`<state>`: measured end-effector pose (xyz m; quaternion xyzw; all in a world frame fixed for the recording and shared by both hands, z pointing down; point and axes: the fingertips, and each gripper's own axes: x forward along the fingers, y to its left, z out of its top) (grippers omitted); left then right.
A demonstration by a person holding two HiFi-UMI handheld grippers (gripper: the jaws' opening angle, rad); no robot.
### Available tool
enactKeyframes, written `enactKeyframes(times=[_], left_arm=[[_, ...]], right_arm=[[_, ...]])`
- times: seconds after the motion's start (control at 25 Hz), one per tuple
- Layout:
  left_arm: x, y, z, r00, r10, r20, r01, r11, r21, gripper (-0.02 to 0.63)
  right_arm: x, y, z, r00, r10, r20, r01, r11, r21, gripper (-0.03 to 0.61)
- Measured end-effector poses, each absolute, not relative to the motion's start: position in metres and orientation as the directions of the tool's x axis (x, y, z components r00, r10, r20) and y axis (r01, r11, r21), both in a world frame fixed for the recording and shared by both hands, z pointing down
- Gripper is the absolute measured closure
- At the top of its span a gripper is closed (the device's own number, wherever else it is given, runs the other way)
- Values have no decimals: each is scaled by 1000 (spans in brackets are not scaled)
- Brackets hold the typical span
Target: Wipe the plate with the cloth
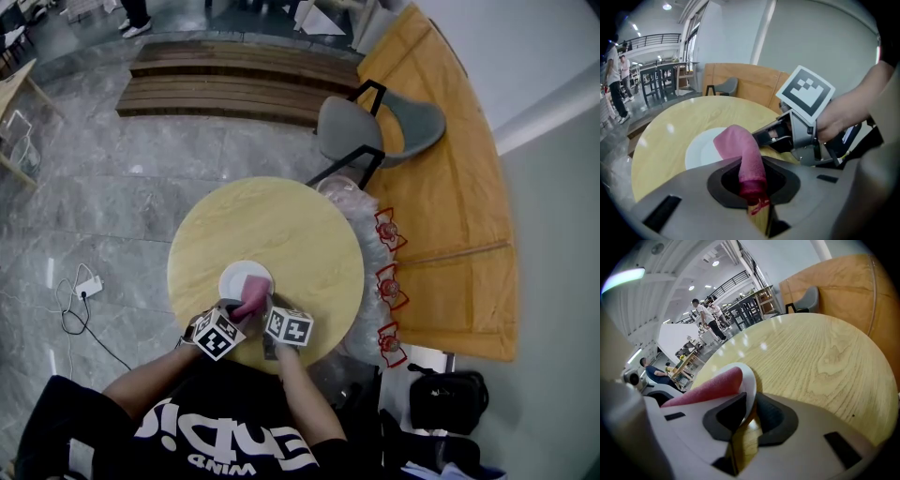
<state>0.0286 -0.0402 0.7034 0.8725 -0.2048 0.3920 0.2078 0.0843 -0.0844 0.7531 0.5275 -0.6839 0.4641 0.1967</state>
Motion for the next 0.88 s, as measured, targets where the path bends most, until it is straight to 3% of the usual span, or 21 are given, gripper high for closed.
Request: enactKeyframes(times=[0.28, 0.88], left_arm=[[30, -24, 726, 578, -119, 808, -498, -836, 232, 561], [11, -35, 727, 568, -169, 806, -567, -790, 234, 561]], right_arm=[[85, -86, 751, -364, -544, 756, -908, 26, -418, 506], [85, -86, 750, -372, -539, 756, -909, 46, -415, 505]])
